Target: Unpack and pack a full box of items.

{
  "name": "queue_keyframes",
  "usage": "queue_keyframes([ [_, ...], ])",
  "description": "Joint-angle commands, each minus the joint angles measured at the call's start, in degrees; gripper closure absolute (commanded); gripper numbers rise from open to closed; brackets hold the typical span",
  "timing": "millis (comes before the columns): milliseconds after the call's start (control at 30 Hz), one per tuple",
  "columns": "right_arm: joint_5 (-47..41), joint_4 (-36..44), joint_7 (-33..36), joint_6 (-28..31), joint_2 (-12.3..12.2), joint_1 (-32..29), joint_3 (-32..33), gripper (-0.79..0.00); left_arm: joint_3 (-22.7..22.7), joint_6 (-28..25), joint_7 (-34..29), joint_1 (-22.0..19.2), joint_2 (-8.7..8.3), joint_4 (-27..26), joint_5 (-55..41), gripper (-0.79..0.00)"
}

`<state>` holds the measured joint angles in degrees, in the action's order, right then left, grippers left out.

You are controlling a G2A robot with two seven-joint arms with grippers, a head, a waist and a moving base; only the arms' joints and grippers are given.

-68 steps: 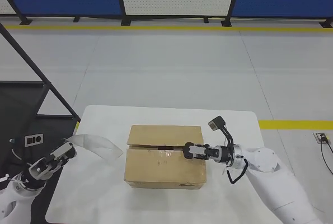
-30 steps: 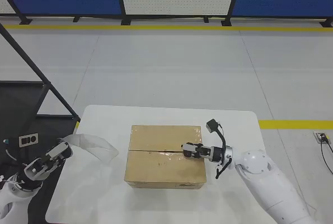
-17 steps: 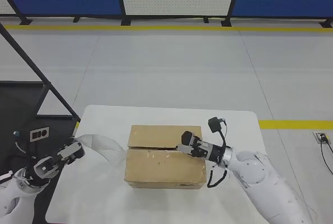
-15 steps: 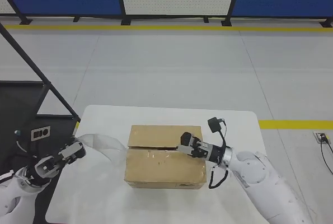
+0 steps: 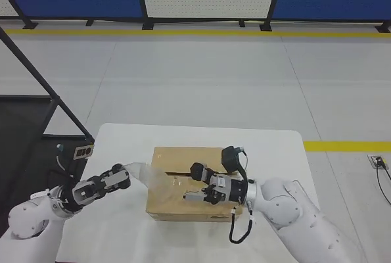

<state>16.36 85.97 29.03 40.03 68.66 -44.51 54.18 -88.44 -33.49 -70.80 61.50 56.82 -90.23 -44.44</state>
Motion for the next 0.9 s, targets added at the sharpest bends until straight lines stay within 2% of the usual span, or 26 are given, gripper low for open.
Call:
queue_keyframes([
  [0, 0.9, 0.0, -0.3, -0.8, 0.3, 0.7, -0.6, -0.533, 1.1, 0.0, 0.0, -0.6, 0.1, 0.2, 0.0, 0.0],
  [133, 1.9, -0.6, -0.4, -2.2, 0.9, 2.5, -2.0, -0.379, 2.7, 0.1, -0.1, -1.5, 0.22, 0.5, 0.3, 0.0],
  [300, 2.0, -1.6, 0.5, -3.0, 1.6, 4.6, -3.4, -0.256, 3.8, 0.1, -0.1, -2.2, 0.28, 1.0, 0.2, 0.0],
  [467, 1.4, -2.7, 0.9, -2.7, 2.1, 5.7, -4.2, -0.086, 4.3, 0.1, -0.1, -2.6, 0.28, 1.4, 0.0, 0.0],
  [567, 0.8, -3.0, 1.1, -2.4, 2.3, 6.1, -4.3, -0.012, 4.5, 0.1, -0.1, -2.9, 0.27, 1.6, -0.2, 0.0],
  [800, -1.0, -3.8, -0.7, -1.2, 2.4, 5.9, -2.7, 0.0, 4.1, -0.2, 0.2, -3.1, 0.14, 2.9, -0.4, 0.0],
  [867, -1.1, -4.0, -1.9, -0.4, 2.3, 5.4, -1.9, 0.0, 3.6, -0.3, 0.3, -3.0, 0.05, 3.4, -0.5, -0.062],
])
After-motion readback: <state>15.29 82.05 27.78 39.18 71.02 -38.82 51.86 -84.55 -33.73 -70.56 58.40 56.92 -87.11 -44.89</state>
